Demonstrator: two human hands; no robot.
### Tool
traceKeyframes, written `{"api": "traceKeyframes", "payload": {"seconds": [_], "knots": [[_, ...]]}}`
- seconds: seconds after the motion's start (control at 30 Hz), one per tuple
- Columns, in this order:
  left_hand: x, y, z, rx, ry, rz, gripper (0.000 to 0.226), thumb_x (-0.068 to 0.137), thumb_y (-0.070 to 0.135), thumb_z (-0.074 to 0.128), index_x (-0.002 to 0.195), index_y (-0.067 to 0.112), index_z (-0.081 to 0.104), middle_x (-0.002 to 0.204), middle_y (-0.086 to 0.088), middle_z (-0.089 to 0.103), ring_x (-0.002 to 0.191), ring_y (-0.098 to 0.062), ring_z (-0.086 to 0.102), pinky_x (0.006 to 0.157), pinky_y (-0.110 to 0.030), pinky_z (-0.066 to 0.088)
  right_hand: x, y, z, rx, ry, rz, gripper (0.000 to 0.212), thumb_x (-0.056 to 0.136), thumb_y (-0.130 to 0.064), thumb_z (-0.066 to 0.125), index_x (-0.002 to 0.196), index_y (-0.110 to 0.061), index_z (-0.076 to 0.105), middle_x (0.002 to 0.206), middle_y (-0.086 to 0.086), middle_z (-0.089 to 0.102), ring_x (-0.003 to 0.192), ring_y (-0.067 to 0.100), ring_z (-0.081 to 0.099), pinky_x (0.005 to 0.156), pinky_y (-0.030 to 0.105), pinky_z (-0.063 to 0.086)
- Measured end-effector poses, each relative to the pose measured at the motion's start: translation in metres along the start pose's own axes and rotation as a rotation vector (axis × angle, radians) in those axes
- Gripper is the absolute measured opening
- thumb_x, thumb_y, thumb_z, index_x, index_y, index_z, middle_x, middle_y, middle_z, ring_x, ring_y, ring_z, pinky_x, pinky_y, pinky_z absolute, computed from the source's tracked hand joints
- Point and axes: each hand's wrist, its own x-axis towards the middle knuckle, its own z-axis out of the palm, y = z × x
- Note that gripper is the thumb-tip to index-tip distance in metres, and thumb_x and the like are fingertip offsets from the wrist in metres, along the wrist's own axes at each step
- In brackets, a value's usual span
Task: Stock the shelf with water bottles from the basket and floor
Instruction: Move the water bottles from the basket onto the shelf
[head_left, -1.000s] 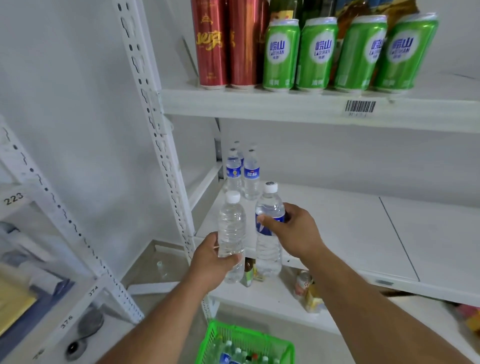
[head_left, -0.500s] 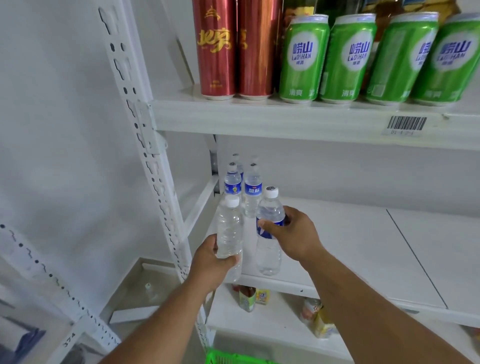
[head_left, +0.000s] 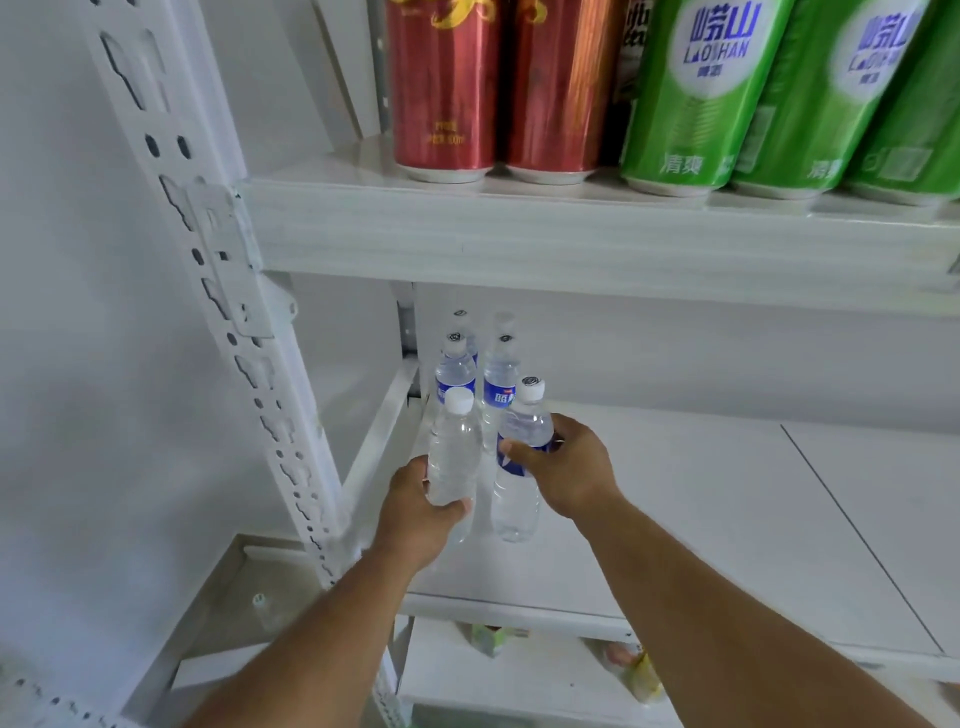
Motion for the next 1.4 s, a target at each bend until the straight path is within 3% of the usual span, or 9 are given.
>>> {"api": "traceKeyframes", "payload": {"seconds": [0.1,0.2,0.37,0.5,0.73,1.1,1.3,1.4], "knots": [[0.017,-0.005,0.005,-0.02,0.021,-0.023,0.046,0.072,0.016,0.082,0.109,0.028,0.057,0.097,0.01,0.067,0.087,-0.003,0.063,0.072,-0.023,0.048,0.016,0.004,0.007,-0.023,-0.003,0.017,0.015,0.078,-0.034,0.08,0.091,-0.029,0.073,0.077,-0.012,0.07,0.069,0.005,0.062,0.062,0.02,0.046],[0.032,-0.009,0.01,-0.032,0.023,-0.036,0.047,0.072,0.014,0.082,0.109,0.028,0.057,0.098,0.01,0.067,0.089,-0.009,0.064,0.074,-0.024,0.048,0.03,0.008,0.012,-0.039,-0.002,0.031,0.016,0.077,-0.037,0.08,0.09,-0.031,0.072,0.08,-0.011,0.072,0.074,0.006,0.064,0.064,0.022,0.05],[0.054,-0.018,0.017,-0.047,0.021,-0.04,0.047,0.07,0.019,0.083,0.108,0.031,0.058,0.1,0.011,0.069,0.093,-0.01,0.066,0.078,-0.03,0.054,0.047,0.012,0.016,-0.017,-0.03,0.031,0.011,0.081,-0.028,0.078,0.088,-0.027,0.071,0.068,-0.017,0.07,0.062,-0.01,0.064,0.056,0.012,0.043],[0.068,-0.024,0.021,-0.048,0.034,-0.046,0.059,0.064,0.029,0.083,0.118,0.03,0.058,0.11,0.01,0.068,0.101,-0.011,0.065,0.089,-0.038,0.056,0.059,0.014,0.021,-0.007,-0.036,0.031,0.014,0.079,-0.028,0.08,0.09,-0.028,0.071,0.074,-0.015,0.072,0.064,-0.01,0.063,0.057,0.015,0.044],[0.084,-0.023,0.025,-0.05,0.029,-0.03,0.055,0.07,0.024,0.083,0.118,0.031,0.059,0.108,0.012,0.068,0.099,-0.006,0.064,0.086,-0.032,0.054,0.074,0.019,0.026,-0.004,-0.026,0.016,0.017,0.075,-0.027,0.081,0.089,-0.024,0.071,0.082,-0.005,0.073,0.074,0.009,0.065,0.061,0.017,0.048],[0.097,-0.016,0.028,-0.035,-0.014,-0.012,0.049,0.076,0.011,0.078,0.116,0.026,0.053,0.101,0.011,0.064,0.095,-0.007,0.061,0.068,-0.016,0.044,0.084,0.026,0.027,0.012,-0.065,0.011,0.024,0.074,-0.029,0.081,0.095,-0.028,0.07,0.089,-0.009,0.073,0.084,0.009,0.067,0.067,0.02,0.051],[0.099,-0.019,0.029,-0.027,-0.029,-0.009,0.055,0.076,0.014,0.078,0.125,0.023,0.054,0.11,0.006,0.065,0.101,-0.012,0.063,0.077,-0.024,0.048,0.077,0.028,0.026,0.048,-0.114,0.024,0.034,0.077,-0.029,0.082,0.101,-0.035,0.059,0.094,-0.018,0.067,0.086,-0.001,0.062,0.068,0.015,0.046],[0.097,-0.019,0.028,-0.018,-0.044,-0.01,0.057,0.073,0.021,0.078,0.125,0.026,0.055,0.111,0.008,0.067,0.103,-0.01,0.063,0.084,-0.029,0.052,0.077,0.033,0.03,0.065,-0.132,0.045,0.042,0.077,-0.03,0.082,0.111,-0.034,0.058,0.102,-0.019,0.065,0.093,0.004,0.063,0.076,0.019,0.048]]}}
